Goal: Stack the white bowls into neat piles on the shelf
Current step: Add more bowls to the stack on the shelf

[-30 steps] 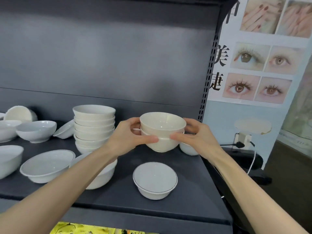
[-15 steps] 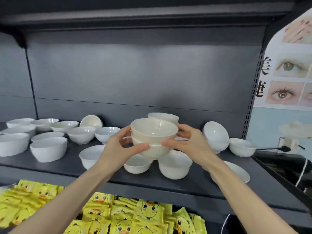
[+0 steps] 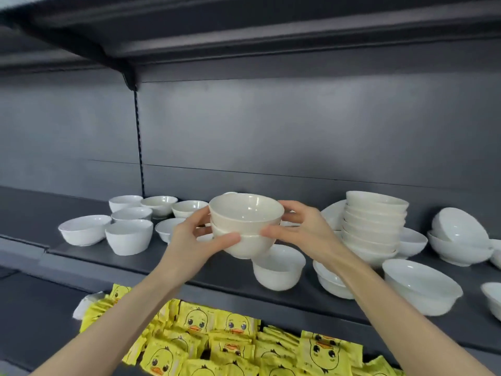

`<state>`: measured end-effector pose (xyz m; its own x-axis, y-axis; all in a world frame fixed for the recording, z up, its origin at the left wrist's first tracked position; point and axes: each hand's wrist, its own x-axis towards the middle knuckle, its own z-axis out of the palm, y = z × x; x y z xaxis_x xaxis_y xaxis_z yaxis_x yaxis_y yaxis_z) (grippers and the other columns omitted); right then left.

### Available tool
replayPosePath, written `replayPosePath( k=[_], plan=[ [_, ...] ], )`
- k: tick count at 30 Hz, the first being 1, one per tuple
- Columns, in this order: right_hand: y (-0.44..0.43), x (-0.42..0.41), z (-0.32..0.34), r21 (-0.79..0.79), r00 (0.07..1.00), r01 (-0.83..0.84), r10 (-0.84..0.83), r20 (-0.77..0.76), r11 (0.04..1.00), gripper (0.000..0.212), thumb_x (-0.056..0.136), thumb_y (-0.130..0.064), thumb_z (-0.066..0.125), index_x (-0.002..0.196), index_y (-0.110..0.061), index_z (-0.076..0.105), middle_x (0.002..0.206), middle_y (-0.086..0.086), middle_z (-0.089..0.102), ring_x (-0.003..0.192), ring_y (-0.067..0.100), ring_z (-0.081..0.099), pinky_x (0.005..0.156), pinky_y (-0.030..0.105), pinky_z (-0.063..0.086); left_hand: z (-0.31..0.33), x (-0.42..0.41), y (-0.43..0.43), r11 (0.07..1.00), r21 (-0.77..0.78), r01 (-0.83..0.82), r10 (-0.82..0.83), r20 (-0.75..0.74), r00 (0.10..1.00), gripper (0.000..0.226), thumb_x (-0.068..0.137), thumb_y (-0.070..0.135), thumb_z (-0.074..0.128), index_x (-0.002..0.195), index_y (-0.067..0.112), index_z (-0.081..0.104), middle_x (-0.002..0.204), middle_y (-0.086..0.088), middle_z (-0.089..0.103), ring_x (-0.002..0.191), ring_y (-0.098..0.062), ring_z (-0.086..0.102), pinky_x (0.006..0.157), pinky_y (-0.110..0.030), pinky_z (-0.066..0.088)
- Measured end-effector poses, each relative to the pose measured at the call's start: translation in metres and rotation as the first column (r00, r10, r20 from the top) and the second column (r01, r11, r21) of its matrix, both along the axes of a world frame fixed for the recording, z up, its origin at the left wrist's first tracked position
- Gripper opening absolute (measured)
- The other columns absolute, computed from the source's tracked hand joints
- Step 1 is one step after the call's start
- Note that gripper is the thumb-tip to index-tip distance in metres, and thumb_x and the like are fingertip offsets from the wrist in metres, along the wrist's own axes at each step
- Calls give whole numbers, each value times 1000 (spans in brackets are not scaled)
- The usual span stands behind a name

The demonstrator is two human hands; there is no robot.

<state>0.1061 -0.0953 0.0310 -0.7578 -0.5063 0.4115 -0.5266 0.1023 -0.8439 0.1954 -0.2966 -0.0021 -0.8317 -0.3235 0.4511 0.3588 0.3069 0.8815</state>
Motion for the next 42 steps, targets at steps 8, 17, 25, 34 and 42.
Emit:
replayPosePath(
  k=[8,17,25,34,42],
  plan=[
    [-94,-50,15,-21,1000,-26,26,-2,999,42,70,-16,83,107,-25,65,99,-10,74,90,0,67,80,15,53,13,-50,-93,1000,-4,-16,15,-11,1000,78,51,47,83,122,27,59,114,10,68,107,-14,64,94,-42,52],
    [-200,-111,38,42,1000,-6,5,26,999,48,71,-22,83,113,-20,61,104,-3,71,90,4,69,76,18,56,34,-113,-200,1000,2,1,-1,-31,1000,82,46,46,82,122,22,60,109,3,71,100,-18,67,81,-36,58],
    [-291,-154,28,58,986,109,-115,116,992,53,73,-13,82,120,-13,57,104,3,70,85,6,68,68,17,57,33,-175,-298,990,-48,133,-130,58,990,46,70,13,82,111,21,63,106,0,70,93,-14,70,80,-31,59],
    [-334,-185,-10,113,928,288,-307,213,951,62,70,-14,84,123,-15,53,107,0,70,91,11,70,74,15,55,9,-261,-359,911,-169,376,-337,219,916,52,59,10,90,98,25,59,102,1,70,90,-5,67,74,-12,52],
    [-340,-206,-29,214,901,303,-352,252,929,63,67,-12,86,120,-13,52,107,3,71,90,15,71,88,26,51,-10,-304,-372,841,-285,461,-376,305,875,89,36,43,88,115,13,60,102,-2,72,91,-13,69,84,-28,56]
  ],
)
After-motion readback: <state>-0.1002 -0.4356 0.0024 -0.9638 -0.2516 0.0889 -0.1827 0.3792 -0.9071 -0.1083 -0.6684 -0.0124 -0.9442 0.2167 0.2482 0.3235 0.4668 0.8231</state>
